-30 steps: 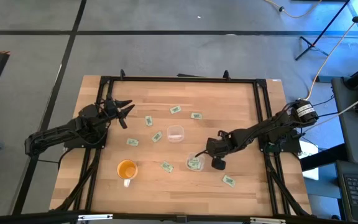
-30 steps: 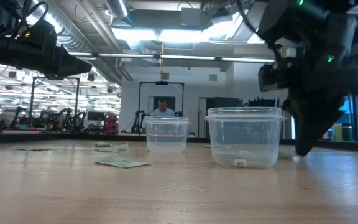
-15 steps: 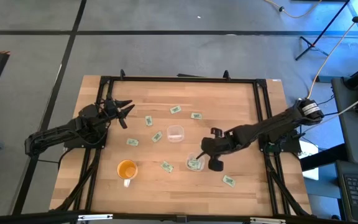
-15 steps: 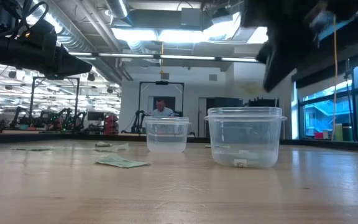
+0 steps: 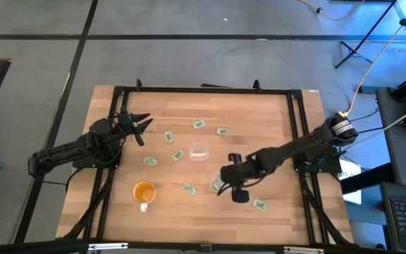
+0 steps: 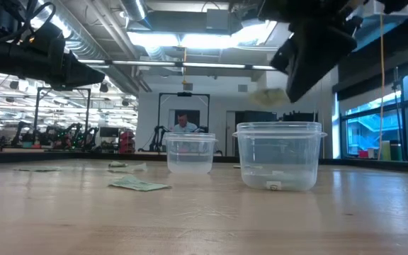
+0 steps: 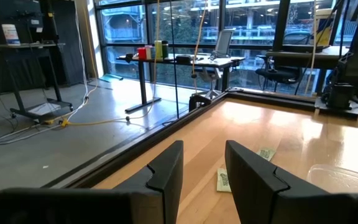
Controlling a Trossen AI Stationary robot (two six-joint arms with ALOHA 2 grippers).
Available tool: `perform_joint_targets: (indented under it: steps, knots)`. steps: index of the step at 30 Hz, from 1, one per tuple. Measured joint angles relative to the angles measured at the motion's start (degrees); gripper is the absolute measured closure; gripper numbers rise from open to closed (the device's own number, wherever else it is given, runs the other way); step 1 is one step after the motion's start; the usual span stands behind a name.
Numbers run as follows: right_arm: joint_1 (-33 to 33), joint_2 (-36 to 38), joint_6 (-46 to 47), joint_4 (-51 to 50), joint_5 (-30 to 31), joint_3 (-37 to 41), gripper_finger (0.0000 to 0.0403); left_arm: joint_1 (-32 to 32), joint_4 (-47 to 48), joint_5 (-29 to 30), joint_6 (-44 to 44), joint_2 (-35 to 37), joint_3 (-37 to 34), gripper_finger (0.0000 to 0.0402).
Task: Pick and place Stevia / Truvia into bins
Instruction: Put the green stevia packet into the bottom transparent container
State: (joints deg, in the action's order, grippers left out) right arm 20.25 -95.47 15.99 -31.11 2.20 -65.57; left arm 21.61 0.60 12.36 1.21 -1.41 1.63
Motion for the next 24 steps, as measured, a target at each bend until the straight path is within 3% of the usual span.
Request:
perform_joint_targets:
  steps: [11, 24]
  knots:
    - [0.0, -5.9, 1.9, 0.4, -2.8, -0.7, 0.0403, 0.0, 0.0, 0.0, 0.0, 0.0, 0.0, 0.0288]
    - [-0.3, -5.9, 1.9, -0.2, -3.4, -0.7, 0.0379, 0.0, 0.0, 0.0, 0.0, 0.0, 0.0, 0.0288]
